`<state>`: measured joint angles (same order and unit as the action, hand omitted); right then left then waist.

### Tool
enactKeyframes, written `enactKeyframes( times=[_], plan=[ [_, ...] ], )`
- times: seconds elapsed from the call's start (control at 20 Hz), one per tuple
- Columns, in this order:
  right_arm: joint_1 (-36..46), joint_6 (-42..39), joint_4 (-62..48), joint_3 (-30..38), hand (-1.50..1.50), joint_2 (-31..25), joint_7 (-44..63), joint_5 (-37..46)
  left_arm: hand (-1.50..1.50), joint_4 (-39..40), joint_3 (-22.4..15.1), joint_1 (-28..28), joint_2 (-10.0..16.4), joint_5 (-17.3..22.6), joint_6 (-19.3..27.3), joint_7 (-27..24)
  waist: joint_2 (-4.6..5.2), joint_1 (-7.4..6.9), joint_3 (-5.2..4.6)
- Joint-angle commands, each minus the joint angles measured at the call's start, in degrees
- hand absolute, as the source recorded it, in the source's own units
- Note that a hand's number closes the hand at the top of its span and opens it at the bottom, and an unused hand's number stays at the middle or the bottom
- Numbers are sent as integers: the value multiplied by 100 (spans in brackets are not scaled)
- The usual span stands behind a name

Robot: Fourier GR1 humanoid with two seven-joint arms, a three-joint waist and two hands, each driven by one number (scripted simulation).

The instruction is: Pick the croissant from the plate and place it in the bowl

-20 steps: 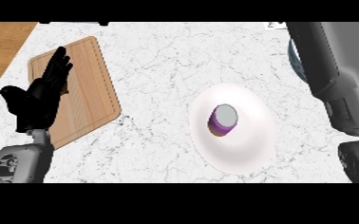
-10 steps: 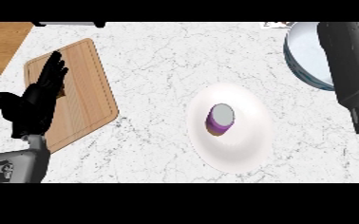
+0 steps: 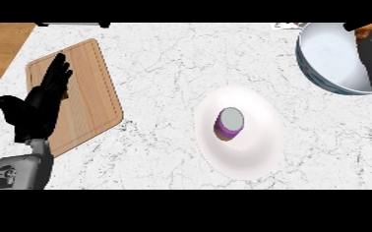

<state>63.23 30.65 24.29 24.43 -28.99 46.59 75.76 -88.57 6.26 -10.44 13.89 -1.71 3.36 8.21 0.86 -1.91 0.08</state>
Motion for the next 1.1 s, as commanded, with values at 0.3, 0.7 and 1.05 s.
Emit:
enactKeyframes(
  times=[0.3, 0.7, 1.05],
  plan=[
    [-581, -496, -746, 802, -150, -163, -331, -954, 0, 39, 128, 33, 111, 36, -103, 39, -43, 77, -1],
    [-672, 671, 109, 1735, -150, -27, -2113, -2239, 0, 99, 182, 61, 59, -56, 33, -132, -58, 149, 11],
    [-1190, 1198, 1577, 2543, -150, 465, -3657, -3833, 0, -82, 230, 305, 98, -26, 3, 18, -155, 324, 1]
  ],
)
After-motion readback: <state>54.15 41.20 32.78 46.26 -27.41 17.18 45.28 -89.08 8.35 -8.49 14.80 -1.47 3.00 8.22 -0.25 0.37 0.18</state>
